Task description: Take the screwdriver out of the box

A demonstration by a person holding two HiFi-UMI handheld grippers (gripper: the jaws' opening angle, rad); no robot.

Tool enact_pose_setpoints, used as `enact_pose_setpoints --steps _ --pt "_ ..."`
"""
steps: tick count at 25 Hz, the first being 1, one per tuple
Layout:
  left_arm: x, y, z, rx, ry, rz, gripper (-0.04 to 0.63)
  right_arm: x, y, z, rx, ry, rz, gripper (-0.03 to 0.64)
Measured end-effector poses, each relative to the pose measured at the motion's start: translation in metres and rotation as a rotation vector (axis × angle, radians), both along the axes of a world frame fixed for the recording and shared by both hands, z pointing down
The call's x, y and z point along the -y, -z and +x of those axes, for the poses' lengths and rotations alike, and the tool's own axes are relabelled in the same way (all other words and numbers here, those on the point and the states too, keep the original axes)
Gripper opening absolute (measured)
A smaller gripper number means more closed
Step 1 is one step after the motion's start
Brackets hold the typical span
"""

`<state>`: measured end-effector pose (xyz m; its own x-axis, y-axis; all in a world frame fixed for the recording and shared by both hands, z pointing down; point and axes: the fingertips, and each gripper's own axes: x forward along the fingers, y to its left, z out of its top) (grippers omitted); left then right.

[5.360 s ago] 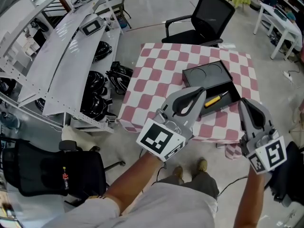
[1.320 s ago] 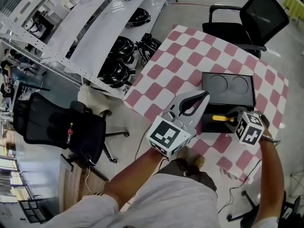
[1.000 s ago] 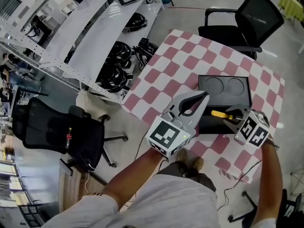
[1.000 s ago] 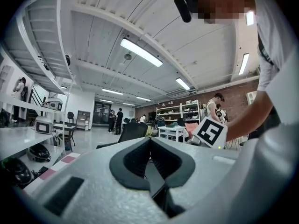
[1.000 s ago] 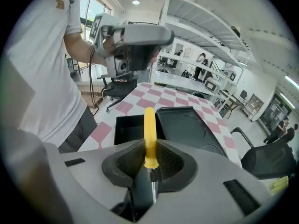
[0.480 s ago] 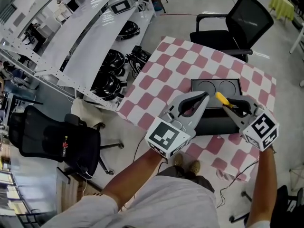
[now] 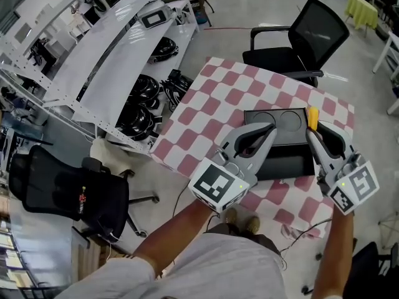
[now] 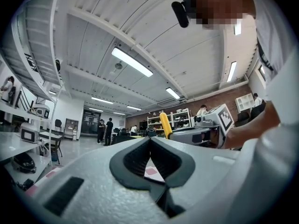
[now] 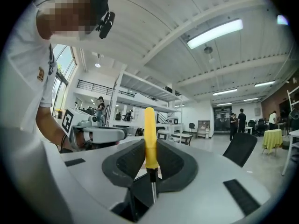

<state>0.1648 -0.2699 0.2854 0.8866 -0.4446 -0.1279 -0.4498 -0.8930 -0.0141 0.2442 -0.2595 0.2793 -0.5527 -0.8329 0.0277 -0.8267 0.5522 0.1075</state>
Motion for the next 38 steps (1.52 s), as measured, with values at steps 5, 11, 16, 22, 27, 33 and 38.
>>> enact_pose_setpoints --steps 5,11,16,22,27,33,38 --pt "-0.010 0.010 0.001 -0.017 -0.021 0.020 0.014 -0.020 0.016 0.006 0.082 -0.057 0.075 0.074" --pt "-0.024 0.013 0.005 -0.019 -0.047 0.008 0.014 -0.039 0.021 0.008 0.131 -0.102 0.134 0.074" --pt "-0.026 0.014 0.007 -0.017 -0.057 0.010 0.014 -0.043 0.022 0.009 0.149 -0.130 0.155 0.074" --pt "-0.024 0.014 0.006 -0.018 -0.061 0.010 0.014 -0.046 0.024 0.010 0.151 -0.152 0.171 0.074" --pt "-0.025 0.016 0.008 -0.022 -0.069 0.009 0.014 -0.049 0.028 0.012 0.153 -0.164 0.182 0.074" --pt "-0.025 0.018 0.010 -0.026 -0.074 0.012 0.014 -0.052 0.027 0.013 0.154 -0.174 0.183 0.074" --pt "-0.025 0.016 0.010 -0.024 -0.073 0.006 0.015 -0.053 0.026 0.013 0.153 -0.174 0.184 0.074"
